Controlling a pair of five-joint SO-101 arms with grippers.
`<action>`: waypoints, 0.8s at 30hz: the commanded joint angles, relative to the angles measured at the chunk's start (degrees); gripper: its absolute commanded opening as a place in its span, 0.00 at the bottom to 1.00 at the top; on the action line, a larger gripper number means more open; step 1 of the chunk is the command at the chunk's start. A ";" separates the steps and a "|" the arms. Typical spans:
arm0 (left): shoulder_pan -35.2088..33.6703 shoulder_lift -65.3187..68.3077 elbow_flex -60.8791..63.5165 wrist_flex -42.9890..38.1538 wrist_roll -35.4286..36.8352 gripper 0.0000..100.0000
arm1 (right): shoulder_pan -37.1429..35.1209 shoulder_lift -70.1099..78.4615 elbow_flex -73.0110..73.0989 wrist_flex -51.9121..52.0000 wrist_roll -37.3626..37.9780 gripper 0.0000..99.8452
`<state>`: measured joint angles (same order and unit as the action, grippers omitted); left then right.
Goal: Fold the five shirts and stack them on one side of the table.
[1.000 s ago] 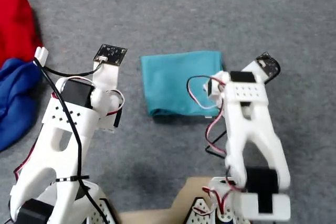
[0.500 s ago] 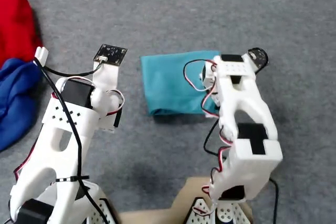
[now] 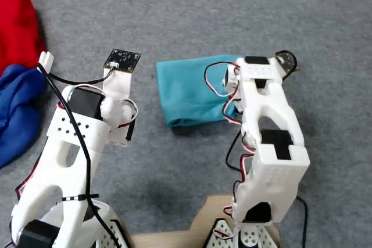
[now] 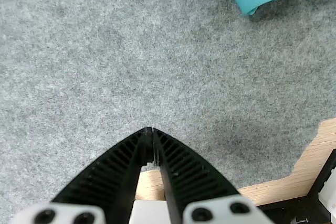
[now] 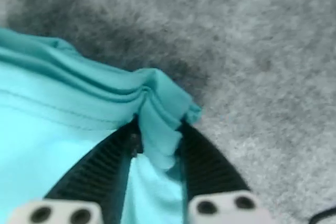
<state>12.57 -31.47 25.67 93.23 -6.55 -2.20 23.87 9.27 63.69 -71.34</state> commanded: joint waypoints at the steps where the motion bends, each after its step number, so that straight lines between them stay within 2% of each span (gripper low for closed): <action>1: -0.44 -0.31 -0.70 -0.26 -0.35 0.02 | -0.92 2.68 -2.68 1.93 0.09 0.01; 7: -0.44 -0.31 -0.70 -0.26 -0.35 0.02 | -0.31 2.68 -10.51 11.16 5.36 0.00; 10: -0.44 -0.40 -0.70 -0.26 -0.35 0.02 | 2.42 2.68 -15.52 15.47 6.95 0.00; 13: -0.44 -0.40 -0.70 -0.44 -0.35 0.02 | 7.25 2.68 -20.62 18.20 8.44 0.00; 19: -0.44 -0.40 -0.70 -0.62 -0.35 0.02 | 18.24 2.95 -28.44 24.26 17.05 0.00; 24: -0.44 -0.40 -0.70 -0.70 -0.35 0.02 | 28.79 2.95 -30.90 25.41 24.88 0.00</action>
<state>12.57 -31.47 25.67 93.23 -6.55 20.40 27.03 -18.51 88.31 -50.59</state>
